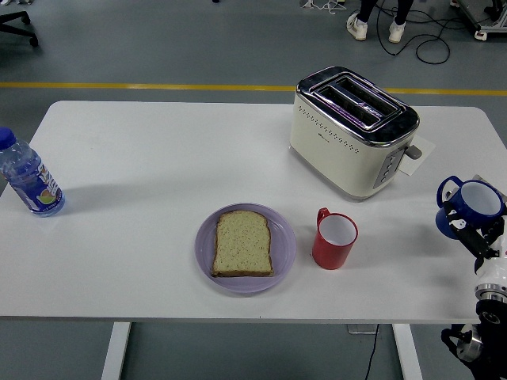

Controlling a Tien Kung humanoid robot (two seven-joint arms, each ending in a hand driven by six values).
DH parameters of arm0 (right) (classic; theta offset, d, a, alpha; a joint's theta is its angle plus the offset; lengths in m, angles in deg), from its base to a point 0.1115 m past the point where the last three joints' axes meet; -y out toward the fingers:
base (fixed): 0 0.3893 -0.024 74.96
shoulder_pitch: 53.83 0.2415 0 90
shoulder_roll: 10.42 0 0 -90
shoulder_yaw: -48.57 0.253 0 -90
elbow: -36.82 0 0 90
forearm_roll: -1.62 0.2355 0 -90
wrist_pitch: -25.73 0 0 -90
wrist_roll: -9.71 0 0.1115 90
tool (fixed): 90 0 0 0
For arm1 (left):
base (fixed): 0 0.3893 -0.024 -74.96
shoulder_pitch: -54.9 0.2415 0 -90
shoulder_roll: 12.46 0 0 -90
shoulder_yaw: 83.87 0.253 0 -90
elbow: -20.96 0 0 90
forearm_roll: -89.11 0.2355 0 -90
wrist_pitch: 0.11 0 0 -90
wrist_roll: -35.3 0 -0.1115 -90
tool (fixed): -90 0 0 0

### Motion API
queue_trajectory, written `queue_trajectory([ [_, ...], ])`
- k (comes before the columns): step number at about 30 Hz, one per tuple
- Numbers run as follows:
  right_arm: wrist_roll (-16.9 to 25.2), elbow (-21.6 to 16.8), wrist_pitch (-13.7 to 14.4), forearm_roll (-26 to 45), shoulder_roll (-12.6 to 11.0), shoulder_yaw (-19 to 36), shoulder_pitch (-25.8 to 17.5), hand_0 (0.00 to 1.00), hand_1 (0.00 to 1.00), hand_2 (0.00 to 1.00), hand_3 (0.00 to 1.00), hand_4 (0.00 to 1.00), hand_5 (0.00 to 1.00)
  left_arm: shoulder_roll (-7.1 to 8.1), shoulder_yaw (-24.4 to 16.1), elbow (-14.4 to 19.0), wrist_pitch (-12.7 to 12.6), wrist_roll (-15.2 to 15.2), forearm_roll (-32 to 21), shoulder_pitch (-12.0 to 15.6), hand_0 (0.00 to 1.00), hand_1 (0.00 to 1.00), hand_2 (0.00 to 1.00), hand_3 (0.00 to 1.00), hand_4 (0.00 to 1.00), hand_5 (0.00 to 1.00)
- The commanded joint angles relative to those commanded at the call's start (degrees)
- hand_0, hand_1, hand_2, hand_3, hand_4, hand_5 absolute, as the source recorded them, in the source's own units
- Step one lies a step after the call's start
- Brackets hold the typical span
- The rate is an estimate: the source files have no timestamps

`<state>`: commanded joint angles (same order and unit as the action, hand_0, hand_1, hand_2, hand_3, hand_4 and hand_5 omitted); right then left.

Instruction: Pick up the cup,pour liquid into bread,place the cup on the desk

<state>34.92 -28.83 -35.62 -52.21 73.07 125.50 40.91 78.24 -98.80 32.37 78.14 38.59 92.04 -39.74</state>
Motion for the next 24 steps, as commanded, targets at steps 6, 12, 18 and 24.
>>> queue_trajectory([
  [6, -8.5, -6.6, -0.3, -1.6, -0.2, 4.3, -1.4, 0.487, 0.508, 0.592, 0.552, 0.638, 0.002, 0.03, 0.0, 0.0, 0.0, 0.0, 0.1, -0.1, 0.633, 0.643, 0.653, 0.505, 0.241, 0.855],
  [12, -17.5, -13.5, 0.0, -7.7, -0.5, 7.2, -2.4, 0.466, 0.499, 0.591, 0.554, 0.635, 0.002, 0.04, -0.1, 0.0, 0.0, 0.0, 0.1, -0.1, 0.633, 0.642, 0.653, 0.505, 0.241, 0.854],
  [18, -27.6, -19.5, -1.8, -16.9, -1.0, 7.2, -2.6, 0.454, 0.489, 0.588, 0.557, 0.627, 0.002, 0.04, -0.1, 0.0, 0.0, 0.0, 0.1, 0.0, 0.633, 0.642, 0.653, 0.505, 0.241, 0.855],
  [24, -33.3, -24.9, -2.1, -22.5, -1.3, 5.0, -2.2, 0.449, 0.482, 0.584, 0.557, 0.622, 0.002, 0.06, -0.1, 0.0, 0.0, 0.0, 0.1, 0.0, 0.633, 0.642, 0.653, 0.505, 0.241, 0.855],
])
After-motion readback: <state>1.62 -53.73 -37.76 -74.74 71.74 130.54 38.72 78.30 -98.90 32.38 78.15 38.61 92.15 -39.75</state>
